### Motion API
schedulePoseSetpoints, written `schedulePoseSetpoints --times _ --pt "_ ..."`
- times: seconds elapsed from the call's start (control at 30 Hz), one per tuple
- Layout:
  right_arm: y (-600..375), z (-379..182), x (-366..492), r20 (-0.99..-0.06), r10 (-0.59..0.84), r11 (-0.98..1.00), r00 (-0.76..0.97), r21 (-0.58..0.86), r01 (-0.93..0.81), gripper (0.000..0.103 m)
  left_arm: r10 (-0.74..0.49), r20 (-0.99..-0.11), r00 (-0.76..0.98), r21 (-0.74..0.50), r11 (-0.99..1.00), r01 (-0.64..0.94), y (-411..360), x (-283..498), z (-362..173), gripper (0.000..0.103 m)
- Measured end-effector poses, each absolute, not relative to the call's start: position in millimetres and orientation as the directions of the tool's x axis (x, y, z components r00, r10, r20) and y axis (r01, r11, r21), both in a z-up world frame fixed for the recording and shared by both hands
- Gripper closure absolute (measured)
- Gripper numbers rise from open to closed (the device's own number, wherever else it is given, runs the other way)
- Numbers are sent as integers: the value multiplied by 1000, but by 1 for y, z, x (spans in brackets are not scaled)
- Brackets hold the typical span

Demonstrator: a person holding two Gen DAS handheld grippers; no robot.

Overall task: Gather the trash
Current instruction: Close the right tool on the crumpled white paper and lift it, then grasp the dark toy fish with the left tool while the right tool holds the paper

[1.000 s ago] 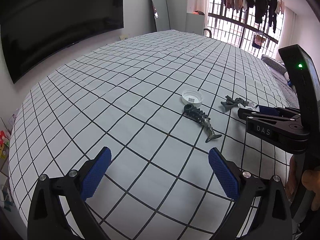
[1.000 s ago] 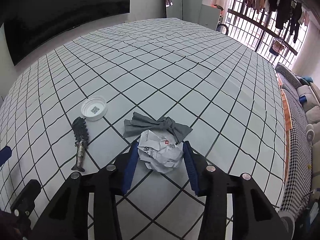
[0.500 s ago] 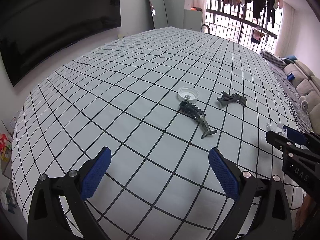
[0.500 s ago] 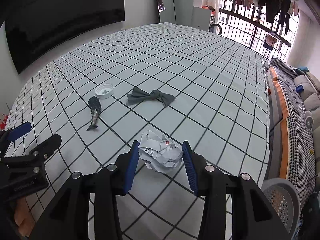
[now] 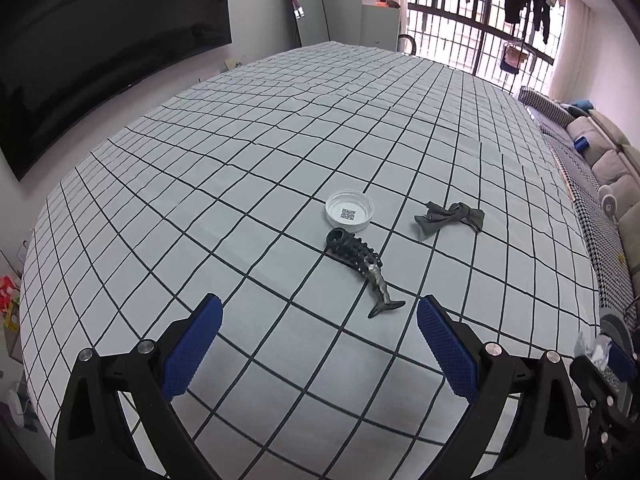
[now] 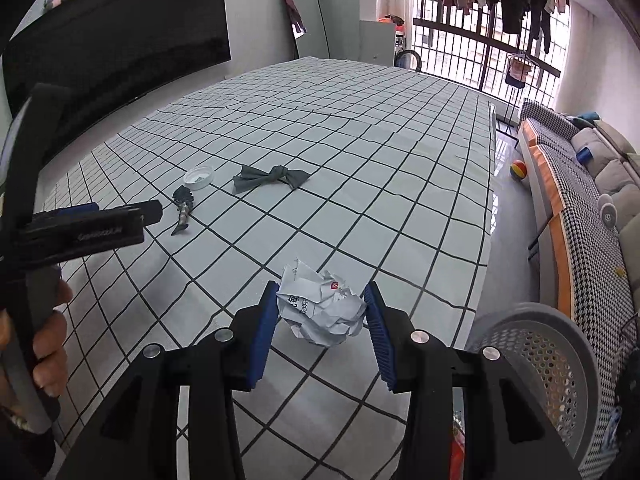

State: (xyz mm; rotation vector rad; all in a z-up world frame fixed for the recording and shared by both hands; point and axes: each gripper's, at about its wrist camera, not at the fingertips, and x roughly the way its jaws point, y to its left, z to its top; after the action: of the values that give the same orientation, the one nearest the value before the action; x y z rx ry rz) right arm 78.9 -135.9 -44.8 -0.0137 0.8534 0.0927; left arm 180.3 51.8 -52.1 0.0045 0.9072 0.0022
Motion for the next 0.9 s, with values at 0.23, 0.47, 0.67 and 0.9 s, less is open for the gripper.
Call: schedulePoseSetpoints --times 0.23,0.47,0.67,0.9 --pt "-151 -49 72 -753 112 994 648 81 -77 61 50 -822 568 47 999 -19 41 210 -70 7" --pt "-156 -52 71 -755 137 990 641 113 -79 61 84 -835 544 79 996 -33 37 227 -82 22" --pt "-160 -53 69 -751 141 990 645 125 -71 61 46 -833 552 44 999 -18 38 231 -83 44" --pt "-163 -51 65 -746 142 989 651 131 -65 61 13 -829 558 43 998 40 28 207 -79 83"
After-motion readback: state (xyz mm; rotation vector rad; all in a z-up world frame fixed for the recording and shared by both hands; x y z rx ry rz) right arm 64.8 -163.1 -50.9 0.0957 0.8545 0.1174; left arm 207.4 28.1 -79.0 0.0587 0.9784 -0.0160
